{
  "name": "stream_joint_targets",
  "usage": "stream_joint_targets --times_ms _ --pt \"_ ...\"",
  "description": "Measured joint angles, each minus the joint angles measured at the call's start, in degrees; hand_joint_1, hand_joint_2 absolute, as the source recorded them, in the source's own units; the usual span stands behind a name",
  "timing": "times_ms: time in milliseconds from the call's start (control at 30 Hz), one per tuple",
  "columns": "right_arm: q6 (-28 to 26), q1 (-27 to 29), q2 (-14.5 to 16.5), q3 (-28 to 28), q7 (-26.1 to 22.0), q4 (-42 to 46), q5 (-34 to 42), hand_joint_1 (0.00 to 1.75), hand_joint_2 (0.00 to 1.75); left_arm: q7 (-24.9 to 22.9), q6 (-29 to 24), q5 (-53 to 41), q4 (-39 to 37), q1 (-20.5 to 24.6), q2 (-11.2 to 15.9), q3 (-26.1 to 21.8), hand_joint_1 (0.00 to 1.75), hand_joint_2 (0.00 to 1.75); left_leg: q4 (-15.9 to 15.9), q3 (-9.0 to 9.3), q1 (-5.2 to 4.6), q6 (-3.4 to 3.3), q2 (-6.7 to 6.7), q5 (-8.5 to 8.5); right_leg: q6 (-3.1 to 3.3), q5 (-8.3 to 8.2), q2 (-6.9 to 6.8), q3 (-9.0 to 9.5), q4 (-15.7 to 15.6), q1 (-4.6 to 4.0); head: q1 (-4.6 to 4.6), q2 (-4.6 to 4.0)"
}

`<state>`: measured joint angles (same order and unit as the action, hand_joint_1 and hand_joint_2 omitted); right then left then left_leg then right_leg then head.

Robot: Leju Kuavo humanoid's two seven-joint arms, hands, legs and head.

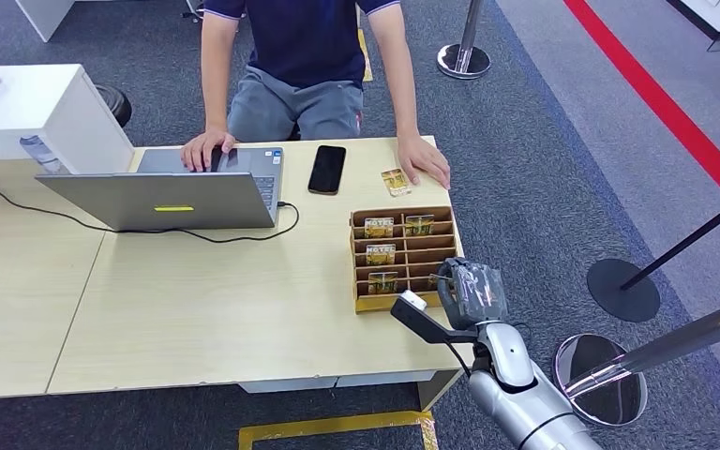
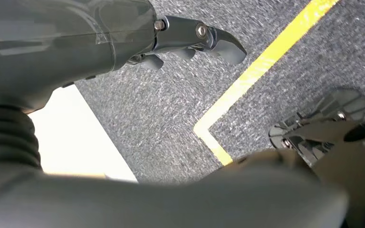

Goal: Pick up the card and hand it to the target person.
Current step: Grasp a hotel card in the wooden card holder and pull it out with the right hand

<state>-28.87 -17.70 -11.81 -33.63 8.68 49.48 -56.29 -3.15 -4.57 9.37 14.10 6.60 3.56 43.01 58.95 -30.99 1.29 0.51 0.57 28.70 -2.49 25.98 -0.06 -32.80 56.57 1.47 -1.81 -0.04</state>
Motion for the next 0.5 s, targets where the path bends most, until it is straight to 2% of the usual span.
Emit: stream_joint_targets --times_ms 233,367,500 --pt "-0.2 -0.2 -0.1 0.0 -0.5 0.0 0.8 1.43 1.75 0.0 -0.8 -1.7 0.0 0.0 0.0 0.8 0.00 1.75 0.0 0.01 0.00 0.00 0.00 0.00 0.00 0.00 0.00 0.01 0.0 0.00 0.00 0.00" --pt "-1.2 -0.1 -0.3 0.3 -1.3 1.1 4.7 1.43 1.75 0.5 -2.5 -0.3 0.0 0.1 0.0 0.9 0.00 1.75 0.0 0.00 0.00 0.00 0.00 0.00 -0.01 -0.01 0.00 0.01 0.0 0.00 0.00 0.00" --pt "-1.5 -0.2 -0.8 1.6 -1.6 5.2 8.1 1.43 1.75 0.9 -1.5 0.5 0.0 0.4 0.1 0.8 0.00 1.75 0.0 -0.05 0.00 0.00 0.00 -0.01 -0.02 -0.03 0.00 0.01 0.0 0.01 -0.01 0.00"
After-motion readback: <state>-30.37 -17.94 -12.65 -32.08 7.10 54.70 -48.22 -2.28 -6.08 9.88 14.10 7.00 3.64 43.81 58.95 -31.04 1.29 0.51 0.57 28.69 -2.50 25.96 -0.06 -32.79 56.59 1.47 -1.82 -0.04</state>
